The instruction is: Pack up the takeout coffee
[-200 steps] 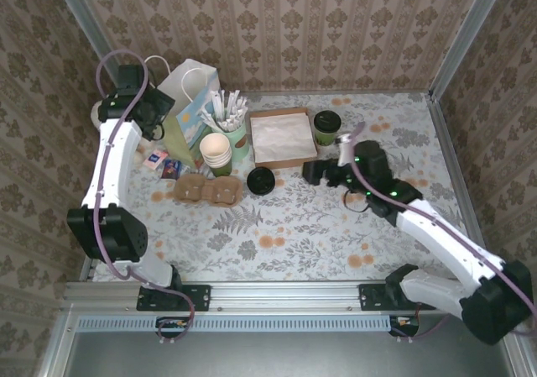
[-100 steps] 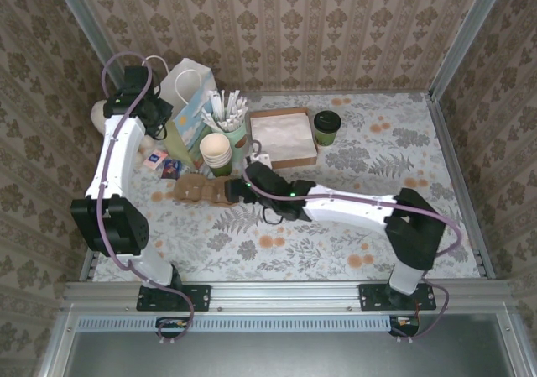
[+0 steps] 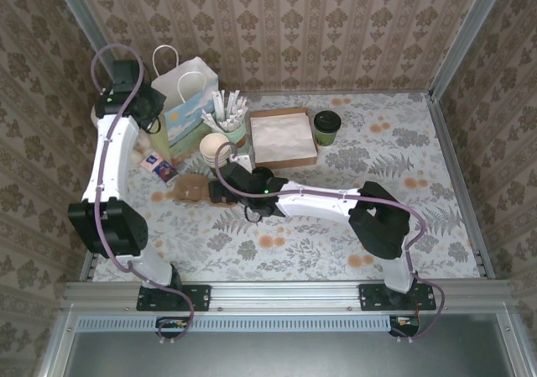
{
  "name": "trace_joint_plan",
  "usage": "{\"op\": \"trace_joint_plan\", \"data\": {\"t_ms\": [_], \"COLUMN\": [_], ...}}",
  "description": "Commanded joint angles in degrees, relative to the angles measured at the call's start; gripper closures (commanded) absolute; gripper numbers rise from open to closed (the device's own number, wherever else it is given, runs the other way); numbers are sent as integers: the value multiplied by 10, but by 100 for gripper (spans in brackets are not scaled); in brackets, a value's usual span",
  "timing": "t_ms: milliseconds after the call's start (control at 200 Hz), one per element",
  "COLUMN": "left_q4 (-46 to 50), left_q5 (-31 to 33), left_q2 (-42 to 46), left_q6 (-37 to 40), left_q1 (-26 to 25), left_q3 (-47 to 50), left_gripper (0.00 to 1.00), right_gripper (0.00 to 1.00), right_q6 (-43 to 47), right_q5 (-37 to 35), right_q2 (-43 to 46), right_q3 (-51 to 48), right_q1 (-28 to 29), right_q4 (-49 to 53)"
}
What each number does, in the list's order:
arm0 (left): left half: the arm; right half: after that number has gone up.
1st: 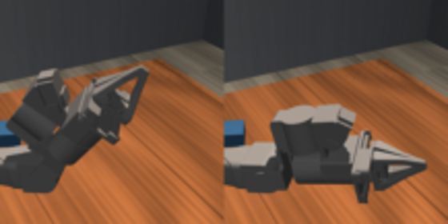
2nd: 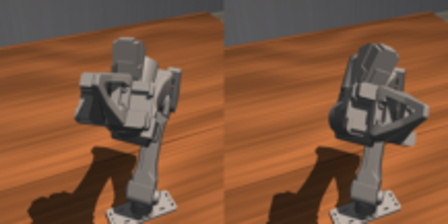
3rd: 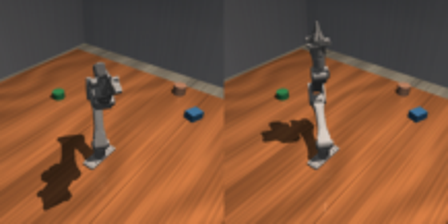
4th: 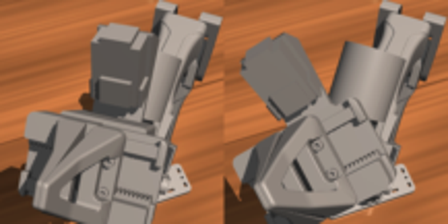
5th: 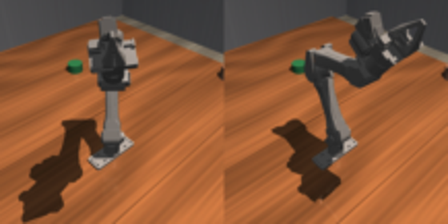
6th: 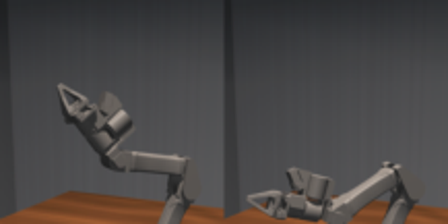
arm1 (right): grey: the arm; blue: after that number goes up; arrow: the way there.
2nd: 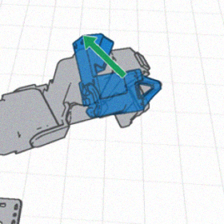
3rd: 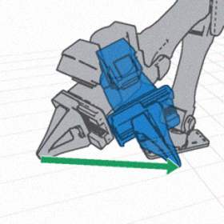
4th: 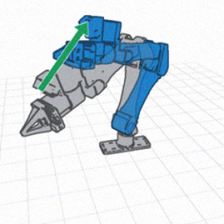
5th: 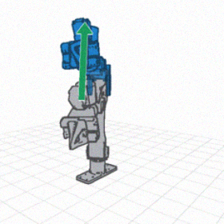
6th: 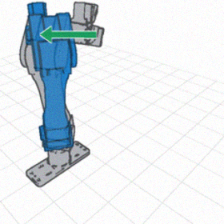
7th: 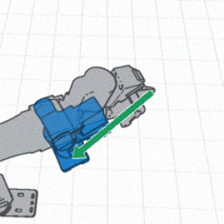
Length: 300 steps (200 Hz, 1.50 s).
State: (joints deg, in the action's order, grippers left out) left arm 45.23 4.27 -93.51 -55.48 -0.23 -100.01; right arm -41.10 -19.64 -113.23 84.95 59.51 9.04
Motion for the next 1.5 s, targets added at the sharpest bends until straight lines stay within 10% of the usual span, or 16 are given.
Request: {"op": "trace_joint_plan", "data": {"t_ms": [0,725,1495], "left_q4": [-40,6,136], "left_q5": [-7,48,84], "left_q2": [54,146,309], "left_q6": [6,25,101], "left_q1": [8,60,73], "left_q3": [19,45,107], "left_gripper": [100,100,100], "right_gripper": [3,22,58], "right_q6": [-39,-75,68], "right_q5": [-35,-49,26], "right_q2": [-36,-306,-17], "right_q3": [41,381,-20], "right_q1": [12,27,-14], "right_q4": [25,276,183]}}
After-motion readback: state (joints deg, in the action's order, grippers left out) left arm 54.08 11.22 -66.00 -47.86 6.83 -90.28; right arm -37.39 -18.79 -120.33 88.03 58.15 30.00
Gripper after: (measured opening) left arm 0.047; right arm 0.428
